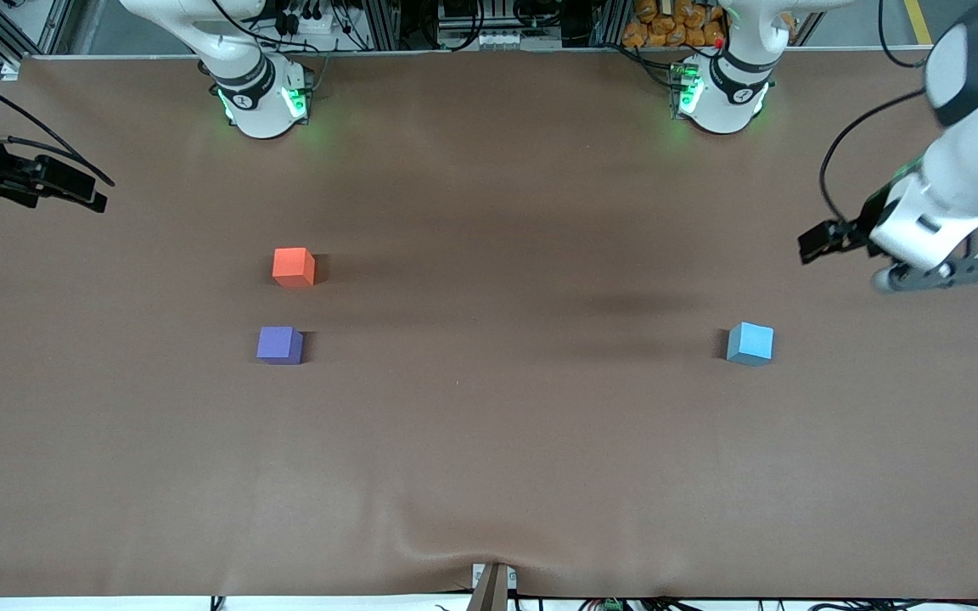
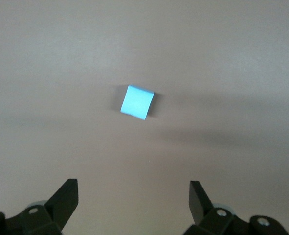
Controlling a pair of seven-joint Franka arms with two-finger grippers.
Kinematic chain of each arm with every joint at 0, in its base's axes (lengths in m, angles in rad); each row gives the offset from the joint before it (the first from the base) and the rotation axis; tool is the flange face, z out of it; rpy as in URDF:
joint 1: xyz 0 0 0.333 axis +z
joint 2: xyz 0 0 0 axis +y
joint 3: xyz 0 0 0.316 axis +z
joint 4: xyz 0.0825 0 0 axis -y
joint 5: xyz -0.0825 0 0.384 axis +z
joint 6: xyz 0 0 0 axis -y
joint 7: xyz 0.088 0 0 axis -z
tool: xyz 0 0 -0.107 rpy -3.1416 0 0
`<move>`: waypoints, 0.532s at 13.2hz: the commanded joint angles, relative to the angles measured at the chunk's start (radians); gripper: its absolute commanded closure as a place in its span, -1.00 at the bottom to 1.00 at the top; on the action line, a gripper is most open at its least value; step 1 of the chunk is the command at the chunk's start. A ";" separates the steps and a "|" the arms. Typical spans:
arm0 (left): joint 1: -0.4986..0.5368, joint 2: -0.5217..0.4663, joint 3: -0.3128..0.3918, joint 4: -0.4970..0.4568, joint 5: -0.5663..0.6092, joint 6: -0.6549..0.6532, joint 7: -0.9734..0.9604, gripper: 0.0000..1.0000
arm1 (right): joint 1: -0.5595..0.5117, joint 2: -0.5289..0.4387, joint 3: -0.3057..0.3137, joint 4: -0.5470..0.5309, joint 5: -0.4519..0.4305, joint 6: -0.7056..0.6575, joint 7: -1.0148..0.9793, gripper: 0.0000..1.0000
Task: Place blue block between orange and purple blocks
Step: 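Reach the left gripper down to the light blue block and grasp it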
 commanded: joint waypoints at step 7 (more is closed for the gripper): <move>0.063 0.176 -0.004 -0.154 0.006 0.356 0.269 -1.00 | -0.025 0.015 0.015 0.005 0.004 -0.024 -0.008 -1.00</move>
